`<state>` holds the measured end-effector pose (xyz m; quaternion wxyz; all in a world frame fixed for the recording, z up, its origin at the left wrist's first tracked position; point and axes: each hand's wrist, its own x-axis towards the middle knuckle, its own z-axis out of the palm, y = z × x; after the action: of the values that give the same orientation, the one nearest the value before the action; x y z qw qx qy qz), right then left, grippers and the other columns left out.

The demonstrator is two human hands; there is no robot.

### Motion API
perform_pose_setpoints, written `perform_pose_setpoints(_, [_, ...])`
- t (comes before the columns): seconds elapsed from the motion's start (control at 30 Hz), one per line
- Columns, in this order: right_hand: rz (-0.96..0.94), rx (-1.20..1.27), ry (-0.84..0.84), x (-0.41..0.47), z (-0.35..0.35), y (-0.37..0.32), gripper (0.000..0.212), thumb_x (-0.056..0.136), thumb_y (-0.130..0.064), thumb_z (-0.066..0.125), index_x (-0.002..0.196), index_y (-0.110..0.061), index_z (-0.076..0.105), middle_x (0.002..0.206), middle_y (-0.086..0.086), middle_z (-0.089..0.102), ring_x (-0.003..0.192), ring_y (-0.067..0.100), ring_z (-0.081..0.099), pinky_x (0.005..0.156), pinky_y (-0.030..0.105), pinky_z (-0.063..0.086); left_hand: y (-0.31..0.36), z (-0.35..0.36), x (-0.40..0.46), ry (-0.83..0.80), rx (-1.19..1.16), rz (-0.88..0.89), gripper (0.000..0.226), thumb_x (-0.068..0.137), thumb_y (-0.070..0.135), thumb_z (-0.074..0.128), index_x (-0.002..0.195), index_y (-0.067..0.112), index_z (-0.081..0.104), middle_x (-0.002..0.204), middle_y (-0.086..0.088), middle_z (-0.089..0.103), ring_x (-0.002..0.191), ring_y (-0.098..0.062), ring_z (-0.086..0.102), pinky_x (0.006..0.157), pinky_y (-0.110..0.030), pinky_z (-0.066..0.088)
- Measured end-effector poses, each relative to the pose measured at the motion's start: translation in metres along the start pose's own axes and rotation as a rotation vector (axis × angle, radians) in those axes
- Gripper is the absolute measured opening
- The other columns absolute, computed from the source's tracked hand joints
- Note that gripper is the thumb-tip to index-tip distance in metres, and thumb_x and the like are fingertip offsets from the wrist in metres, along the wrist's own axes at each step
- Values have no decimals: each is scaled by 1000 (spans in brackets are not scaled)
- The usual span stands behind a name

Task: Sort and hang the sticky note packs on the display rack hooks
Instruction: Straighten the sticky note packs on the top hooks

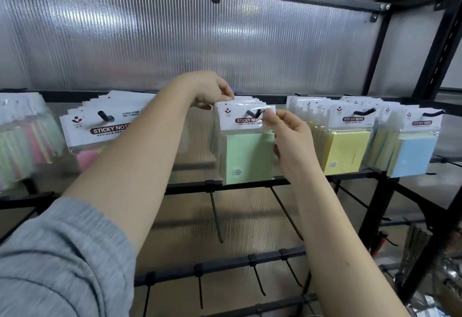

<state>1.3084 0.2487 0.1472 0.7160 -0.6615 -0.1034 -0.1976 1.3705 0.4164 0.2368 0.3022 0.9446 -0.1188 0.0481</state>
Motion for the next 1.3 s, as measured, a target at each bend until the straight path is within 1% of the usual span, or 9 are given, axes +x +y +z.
perform_pose_setpoints(0.27, [-35,8,21,1,1,1,15,90,-28,64,81,-18,68,82,7,69,76,20,59,73,41,50,2,-6,-4,-26,-6,-36,7,90,26,62,86,23,67,100,-4,64,88,-15,56,85,-31,52])
perform_pose_setpoints(0.37, [-65,-5,15,2,0,3,14,91,-24,64,79,-18,68,76,0,68,74,12,60,73,32,50,7,-7,-4,-35,34,-61,7,88,29,65,83,24,67,94,-6,62,83,-16,52,72,-25,51])
perform_pose_setpoints(0.47, [-113,0,12,3,0,5,16,90,-19,64,75,-20,66,69,-5,65,73,11,58,73,31,48,13,-6,1,8,117,-71,4,84,26,71,82,24,68,97,-8,64,82,-17,55,81,-29,53])
perform_pose_setpoints(0.6, [-152,7,15,7,-3,6,15,90,-17,65,75,-20,66,65,-12,66,70,8,60,72,32,50,15,4,7,162,179,-60,5,85,17,69,90,17,70,95,-4,64,78,-16,56,61,-23,42])
perform_pose_setpoints(0.77, [-186,-13,39,7,-4,6,13,88,-18,67,75,-20,68,67,-14,65,66,-1,58,66,18,47,12,13,13,258,141,-78,3,85,15,69,83,16,68,92,-4,62,88,-19,56,73,-29,43])
perform_pose_setpoints(0.9, [-238,-98,104,6,-2,10,11,85,-25,70,80,-16,72,92,1,69,85,10,61,82,26,48,11,14,11,327,146,-67,6,84,15,69,80,18,67,92,-2,65,83,-17,56,70,-28,43])
perform_pose_setpoints(0.97, [-205,-117,117,3,-1,10,16,86,-30,70,85,-15,72,90,7,69,78,9,59,78,26,49,11,11,7,341,138,-35,4,85,16,66,86,16,70,97,-2,67,83,-15,56,69,-27,42])
perform_pose_setpoints(1.17, [-165,-78,110,-6,-1,3,10,87,-28,68,81,-21,70,76,4,71,72,11,61,73,42,55,14,7,-19,231,140,38,28,88,39,62,104,17,72,99,4,62,91,-13,53,75,-26,36])
perform_pose_setpoints(1.3, [-146,-63,103,-8,-4,1,12,84,-27,72,90,-17,71,83,1,72,78,11,67,77,30,56,15,1,-30,171,203,39,27,87,39,63,106,22,71,101,7,64,93,-11,54,77,-25,37])
